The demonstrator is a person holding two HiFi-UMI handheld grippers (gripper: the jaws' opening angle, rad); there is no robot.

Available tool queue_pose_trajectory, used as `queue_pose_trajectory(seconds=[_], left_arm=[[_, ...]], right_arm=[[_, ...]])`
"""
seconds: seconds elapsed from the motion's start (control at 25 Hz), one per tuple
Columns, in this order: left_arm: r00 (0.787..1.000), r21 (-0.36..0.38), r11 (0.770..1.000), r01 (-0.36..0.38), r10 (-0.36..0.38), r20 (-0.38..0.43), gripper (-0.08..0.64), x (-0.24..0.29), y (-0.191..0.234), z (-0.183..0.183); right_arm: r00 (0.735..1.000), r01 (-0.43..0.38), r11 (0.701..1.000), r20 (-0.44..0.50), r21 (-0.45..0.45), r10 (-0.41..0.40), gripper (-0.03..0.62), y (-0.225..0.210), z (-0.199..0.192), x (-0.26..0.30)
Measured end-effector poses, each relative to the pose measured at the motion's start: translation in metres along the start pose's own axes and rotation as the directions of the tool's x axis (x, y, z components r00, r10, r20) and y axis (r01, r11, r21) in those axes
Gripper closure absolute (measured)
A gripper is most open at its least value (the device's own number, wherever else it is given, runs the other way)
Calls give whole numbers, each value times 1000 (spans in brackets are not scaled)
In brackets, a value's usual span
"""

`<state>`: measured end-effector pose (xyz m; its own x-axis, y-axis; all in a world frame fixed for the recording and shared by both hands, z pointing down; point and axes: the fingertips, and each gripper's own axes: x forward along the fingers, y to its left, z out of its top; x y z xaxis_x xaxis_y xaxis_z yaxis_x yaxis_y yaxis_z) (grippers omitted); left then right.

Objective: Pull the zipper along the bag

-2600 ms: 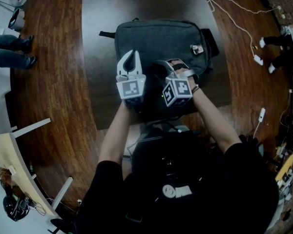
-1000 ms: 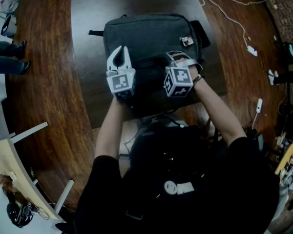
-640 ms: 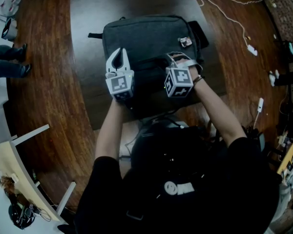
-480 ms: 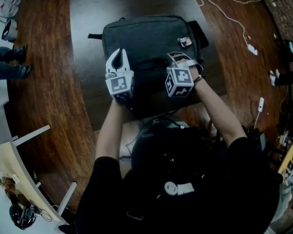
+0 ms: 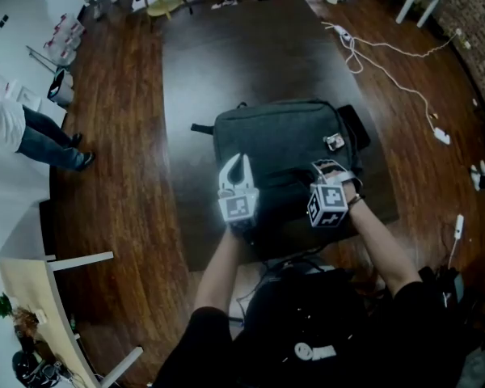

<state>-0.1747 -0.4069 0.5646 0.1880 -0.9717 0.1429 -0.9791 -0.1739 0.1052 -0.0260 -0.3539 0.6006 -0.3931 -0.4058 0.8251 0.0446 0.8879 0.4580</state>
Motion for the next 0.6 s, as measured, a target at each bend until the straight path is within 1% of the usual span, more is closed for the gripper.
queue_pose_trajectory(seconds=[0.16,0.4,0.6], left_arm=[[1000,14,1000,-1,1,4,555,0,4,5],[1000,7,1000,-2,2,-7,555,-1,1,2],[1000,16,1000,-4,4,-19,555,-2,10,7]], right_arm=[[1000,12,1000,7,-5,-12,543,-5,3,0],[1000,14,1000,3,1,-14,543,-3,-3,-2],[1000,24,1000,6,-5,-24,543,-9,5,1]])
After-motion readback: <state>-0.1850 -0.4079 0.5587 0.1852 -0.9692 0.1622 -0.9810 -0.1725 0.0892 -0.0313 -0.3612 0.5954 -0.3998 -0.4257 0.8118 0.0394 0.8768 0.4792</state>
